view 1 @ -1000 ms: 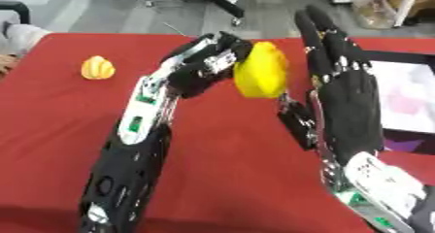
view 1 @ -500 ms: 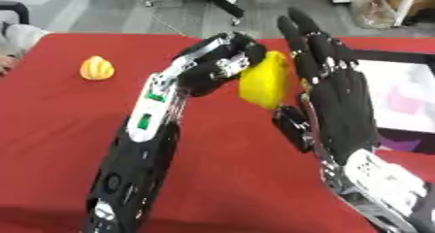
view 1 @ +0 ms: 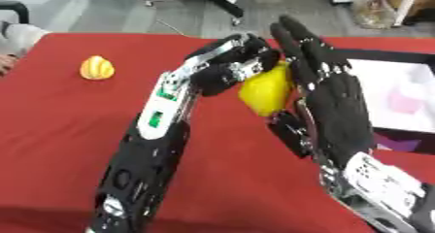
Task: Pick up the objects with one hand, pass them to the other hand, and then place them into the box on the other side of the table.
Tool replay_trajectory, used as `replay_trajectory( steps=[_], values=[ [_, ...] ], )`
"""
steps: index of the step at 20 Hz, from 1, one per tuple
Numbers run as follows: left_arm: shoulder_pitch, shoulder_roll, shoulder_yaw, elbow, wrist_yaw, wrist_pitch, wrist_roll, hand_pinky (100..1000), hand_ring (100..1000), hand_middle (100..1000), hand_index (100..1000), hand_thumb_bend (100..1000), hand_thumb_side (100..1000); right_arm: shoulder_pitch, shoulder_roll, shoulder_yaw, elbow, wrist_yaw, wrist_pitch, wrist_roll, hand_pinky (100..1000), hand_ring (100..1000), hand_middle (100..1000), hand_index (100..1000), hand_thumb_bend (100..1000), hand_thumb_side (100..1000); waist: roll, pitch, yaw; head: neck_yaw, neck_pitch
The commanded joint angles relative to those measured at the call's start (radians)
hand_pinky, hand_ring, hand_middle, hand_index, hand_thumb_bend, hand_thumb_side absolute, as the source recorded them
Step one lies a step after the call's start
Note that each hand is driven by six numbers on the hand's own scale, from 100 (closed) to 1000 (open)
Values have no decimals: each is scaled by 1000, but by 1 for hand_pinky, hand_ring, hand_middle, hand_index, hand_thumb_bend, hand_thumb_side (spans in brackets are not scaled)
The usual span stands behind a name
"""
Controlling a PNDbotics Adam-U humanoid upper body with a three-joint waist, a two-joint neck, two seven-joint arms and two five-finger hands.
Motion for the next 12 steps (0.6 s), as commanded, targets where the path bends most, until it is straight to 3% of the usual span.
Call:
replay_trajectory(
  steps=[1,4,7,10,12],
  values=[
    [-7,-8,-14,-2,-10,3,-1,577,336,204,320,100,452,-21,0,-11,-28,-41,12,-129,618,807,775,806,100,100,-4,-7,2,1,-3],
    [-5,-6,-12,-4,-11,6,-1,578,337,205,321,100,452,-16,0,-13,-28,-62,33,-218,595,794,742,763,100,131,-5,-8,3,1,-3],
    [-3,-5,-8,-5,-12,9,-1,579,338,206,321,100,451,-17,5,-26,-28,-73,59,-271,572,788,711,700,100,524,-6,-8,2,2,-3],
    [0,-3,-5,-7,-12,17,-1,580,339,208,323,100,448,-21,12,-46,-28,-70,75,-279,566,786,691,598,100,523,-6,-7,2,3,-3],
    [2,-3,-4,-8,-13,23,-1,582,344,213,327,100,446,-22,15,-53,-28,-67,77,-280,567,785,678,480,100,524,-7,-7,1,3,-3]
  ],
)
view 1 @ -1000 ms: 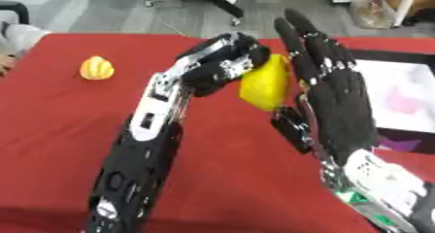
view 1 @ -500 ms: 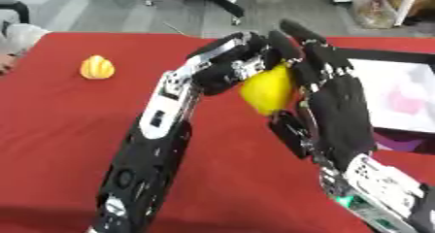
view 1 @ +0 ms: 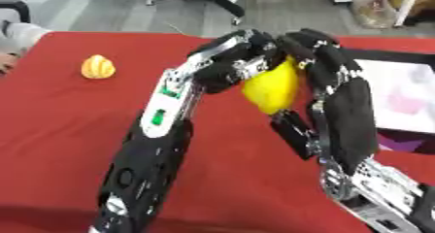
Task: Pick up the objects with one hand, pass them to the other hand, and then place them into the box on the other side of the table.
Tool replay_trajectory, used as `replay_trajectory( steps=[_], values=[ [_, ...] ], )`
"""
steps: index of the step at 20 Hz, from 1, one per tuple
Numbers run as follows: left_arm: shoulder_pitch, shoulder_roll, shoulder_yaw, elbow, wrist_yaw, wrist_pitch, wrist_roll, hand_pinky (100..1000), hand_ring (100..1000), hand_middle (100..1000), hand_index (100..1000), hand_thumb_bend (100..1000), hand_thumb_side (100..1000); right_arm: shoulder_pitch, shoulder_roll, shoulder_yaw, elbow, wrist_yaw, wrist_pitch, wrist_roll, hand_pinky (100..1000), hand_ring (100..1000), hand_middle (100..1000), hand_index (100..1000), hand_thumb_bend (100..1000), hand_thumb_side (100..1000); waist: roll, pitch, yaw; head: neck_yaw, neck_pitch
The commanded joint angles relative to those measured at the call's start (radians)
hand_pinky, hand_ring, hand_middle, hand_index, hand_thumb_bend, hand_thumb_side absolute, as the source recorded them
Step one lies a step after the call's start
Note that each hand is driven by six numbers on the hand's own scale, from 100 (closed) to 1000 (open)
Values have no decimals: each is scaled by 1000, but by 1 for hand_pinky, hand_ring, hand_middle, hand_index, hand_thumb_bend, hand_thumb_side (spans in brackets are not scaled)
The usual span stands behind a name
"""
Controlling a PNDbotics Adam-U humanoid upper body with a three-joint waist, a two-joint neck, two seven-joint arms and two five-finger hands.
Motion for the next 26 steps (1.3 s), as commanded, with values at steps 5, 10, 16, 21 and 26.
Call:
replay_trajectory(
  steps=[5,10,16,21,26],
  values=[
    [5,-3,-4,1,-13,24,-2,591,365,238,351,100,443,-29,23,-50,-34,10,145,-164,564,787,648,354,100,526,-4,-8,0,3,-3],
    [7,-3,-3,-3,-11,32,-2,597,382,261,372,100,437,-28,24,-62,-34,9,146,-164,563,788,621,303,100,533,-4,-8,-1,5,-3],
    [9,-3,1,-5,-10,41,-2,603,396,280,391,100,429,-27,26,-74,-34,3,149,-164,560,792,610,293,100,540,-4,-7,-2,5,-3],
    [9,-5,2,-10,-7,44,-2,613,419,305,416,100,418,-25,23,-76,-34,0,147,-164,561,790,606,281,100,542,-3,-7,-3,5,-3],
    [8,-8,-1,-28,14,45,-2,662,501,410,530,100,603,-19,21,-63,-34,-1,132,-164,570,786,613,276,100,538,-3,-6,-4,3,-3]
  ],
)
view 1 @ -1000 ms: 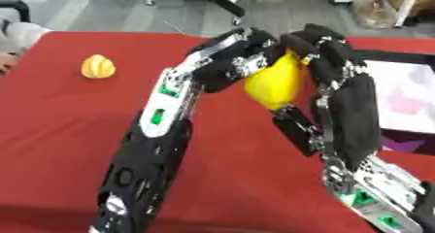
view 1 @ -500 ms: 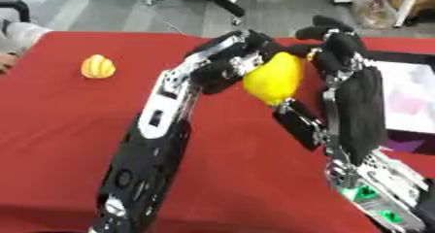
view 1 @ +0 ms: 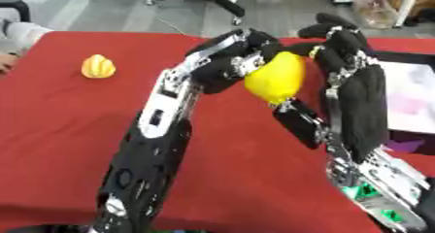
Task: Pick up the objects with one hand, pass them to the other hand, and then place them into the box on the other side of the table.
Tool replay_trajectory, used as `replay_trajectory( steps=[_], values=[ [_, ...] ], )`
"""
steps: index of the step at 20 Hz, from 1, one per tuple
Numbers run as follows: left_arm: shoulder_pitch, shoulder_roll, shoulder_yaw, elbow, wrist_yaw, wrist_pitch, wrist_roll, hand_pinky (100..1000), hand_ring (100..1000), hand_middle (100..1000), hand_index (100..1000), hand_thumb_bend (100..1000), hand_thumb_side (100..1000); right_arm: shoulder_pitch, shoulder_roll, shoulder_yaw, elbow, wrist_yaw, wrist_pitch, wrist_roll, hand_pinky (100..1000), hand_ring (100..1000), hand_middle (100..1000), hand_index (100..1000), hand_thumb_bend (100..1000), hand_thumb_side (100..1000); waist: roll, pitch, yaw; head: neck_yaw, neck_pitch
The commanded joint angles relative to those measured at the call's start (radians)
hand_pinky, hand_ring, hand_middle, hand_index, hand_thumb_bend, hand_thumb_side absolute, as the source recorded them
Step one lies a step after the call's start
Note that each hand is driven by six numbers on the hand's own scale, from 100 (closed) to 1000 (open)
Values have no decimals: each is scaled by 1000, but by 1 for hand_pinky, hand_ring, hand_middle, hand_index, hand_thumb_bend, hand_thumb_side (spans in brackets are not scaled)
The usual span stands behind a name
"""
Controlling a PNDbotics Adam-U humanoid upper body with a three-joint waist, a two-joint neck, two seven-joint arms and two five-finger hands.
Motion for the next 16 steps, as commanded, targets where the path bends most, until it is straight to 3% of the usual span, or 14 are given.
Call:
replay_trajectory(
  steps=[1,4,6,11,16],
  values=[
    [-4,-4,-5,-17,13,5,-2,672,522,436,555,100,656,-18,5,-12,-34,-1,133,-159,571,784,614,276,100,537,-2,-6,-1,-1,-3],
    [-17,-3,3,-39,46,4,-2,720,609,530,656,100,814,-13,4,0,-34,-1,122,-159,575,782,618,276,100,534,-3,-7,-2,-5,-3],
    [-27,2,7,-57,70,2,-2,752,672,599,724,160,862,-11,3,5,-34,0,118,-159,577,781,621,275,100,533,-3,-7,-2,-8,-3],
    [-45,28,47,-103,100,-16,-2,796,747,710,812,237,881,-6,2,14,-34,1,112,-159,578,782,621,276,100,533,-3,-8,-1,-16,-3],
    [-42,57,99,-126,88,-24,-2,794,744,714,815,232,878,-2,2,16,-34,0,117,-159,576,786,621,277,100,533,-3,-7,5,-26,-3]
  ],
)
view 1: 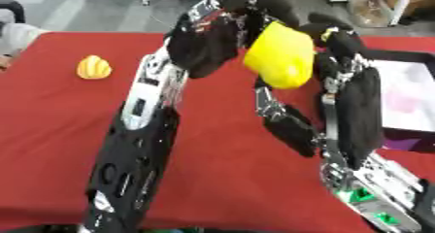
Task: Pick up the objects with one hand, pass them to the other hand, and then place them into the box on the other side of the table.
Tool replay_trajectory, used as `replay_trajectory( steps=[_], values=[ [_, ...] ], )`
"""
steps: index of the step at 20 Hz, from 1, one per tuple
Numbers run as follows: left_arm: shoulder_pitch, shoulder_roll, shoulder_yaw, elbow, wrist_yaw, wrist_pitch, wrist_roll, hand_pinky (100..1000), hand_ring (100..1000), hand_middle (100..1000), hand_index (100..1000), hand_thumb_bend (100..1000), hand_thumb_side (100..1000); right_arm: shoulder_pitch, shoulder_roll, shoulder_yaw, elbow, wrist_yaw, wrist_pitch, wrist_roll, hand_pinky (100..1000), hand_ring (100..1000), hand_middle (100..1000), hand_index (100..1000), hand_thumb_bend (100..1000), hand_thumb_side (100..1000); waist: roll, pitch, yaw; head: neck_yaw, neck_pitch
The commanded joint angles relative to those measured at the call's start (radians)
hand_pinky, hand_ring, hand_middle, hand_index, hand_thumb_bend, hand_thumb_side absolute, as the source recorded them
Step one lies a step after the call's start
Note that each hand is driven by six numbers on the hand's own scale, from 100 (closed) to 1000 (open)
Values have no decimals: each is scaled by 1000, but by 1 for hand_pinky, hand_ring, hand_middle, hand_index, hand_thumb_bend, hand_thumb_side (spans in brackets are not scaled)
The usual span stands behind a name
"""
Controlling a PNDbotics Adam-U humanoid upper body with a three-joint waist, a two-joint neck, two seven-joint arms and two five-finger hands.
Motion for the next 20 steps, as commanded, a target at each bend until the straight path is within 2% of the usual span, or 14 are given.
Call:
replay_trajectory(
  steps=[1,7,13,20],
  values=[
    [-15,24,30,-31,0,-4,1,794,744,714,815,232,878,-9,-7,-5,-13,-1,139,-138,576,786,621,277,100,533,-3,-8,3,-7,-3],
    [7,46,47,-35,-12,2,1,789,738,705,806,232,884,-4,-7,-4,-13,-10,148,-138,572,794,621,277,100,532,-5,-8,7,-11,-3],
    [30,82,115,-62,8,5,1,781,727,693,779,213,847,-3,-31,-31,-13,-55,171,-138,560,819,620,279,100,533,-6,-10,12,-25,-3],
    [99,150,199,-126,38,11,73,773,716,681,760,190,829,16,-136,-110,-13,-161,226,-138,540,848,622,282,100,528,-4,-6,23,-106,-3]
  ],
)
